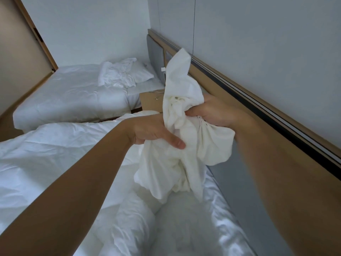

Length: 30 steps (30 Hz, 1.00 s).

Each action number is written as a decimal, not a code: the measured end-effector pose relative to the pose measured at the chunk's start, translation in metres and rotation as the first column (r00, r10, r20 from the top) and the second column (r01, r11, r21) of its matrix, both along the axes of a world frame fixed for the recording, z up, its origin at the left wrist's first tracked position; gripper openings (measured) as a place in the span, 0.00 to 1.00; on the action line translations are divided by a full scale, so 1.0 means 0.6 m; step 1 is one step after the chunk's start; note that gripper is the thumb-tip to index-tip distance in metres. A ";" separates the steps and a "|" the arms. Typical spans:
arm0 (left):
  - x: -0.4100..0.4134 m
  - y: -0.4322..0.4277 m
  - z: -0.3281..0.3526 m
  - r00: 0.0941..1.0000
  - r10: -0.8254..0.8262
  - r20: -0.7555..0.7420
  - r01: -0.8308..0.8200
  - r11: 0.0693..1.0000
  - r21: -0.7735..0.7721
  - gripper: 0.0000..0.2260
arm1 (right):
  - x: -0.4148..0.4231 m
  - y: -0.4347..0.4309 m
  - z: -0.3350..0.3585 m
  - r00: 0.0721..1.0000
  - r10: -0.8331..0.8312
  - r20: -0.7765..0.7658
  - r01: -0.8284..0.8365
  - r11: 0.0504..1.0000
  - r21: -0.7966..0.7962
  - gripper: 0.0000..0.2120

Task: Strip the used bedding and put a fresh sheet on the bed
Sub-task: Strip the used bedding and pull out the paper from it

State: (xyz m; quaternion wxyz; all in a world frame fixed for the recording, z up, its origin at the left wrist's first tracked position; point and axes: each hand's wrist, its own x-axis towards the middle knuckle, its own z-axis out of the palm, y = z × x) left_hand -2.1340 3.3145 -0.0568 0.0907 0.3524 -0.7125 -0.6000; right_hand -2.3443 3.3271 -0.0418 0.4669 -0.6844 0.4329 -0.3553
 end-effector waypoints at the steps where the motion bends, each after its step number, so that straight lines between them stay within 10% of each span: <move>1: -0.005 0.003 -0.003 0.999 -0.016 0.029 0.017 1.000 -0.014 0.17 | 0.000 0.001 0.003 1.000 0.002 -0.022 -0.002 1.000 0.006 0.08; 7: 0.018 -0.006 -0.004 0.999 0.040 0.031 -0.039 0.998 -0.042 0.16 | -0.011 0.003 -0.013 0.996 -0.053 -0.066 0.054 0.998 0.028 0.03; 15: 0.011 -0.014 0.030 0.958 0.235 -0.166 -0.248 0.967 -0.064 0.20 | 0.010 0.023 -0.059 0.971 0.214 -0.105 -0.181 0.949 0.259 0.30; 21: 0.000 -0.013 0.043 0.931 0.298 -0.210 -0.326 0.939 -0.113 0.14 | 0.013 0.009 -0.068 0.996 0.065 -0.064 -0.052 0.982 0.183 0.17; 30: -0.005 0.002 0.002 0.993 -0.038 0.109 0.037 0.999 0.013 0.21 | -0.024 -0.013 0.015 0.997 -0.073 -0.041 0.071 0.996 -0.056 0.17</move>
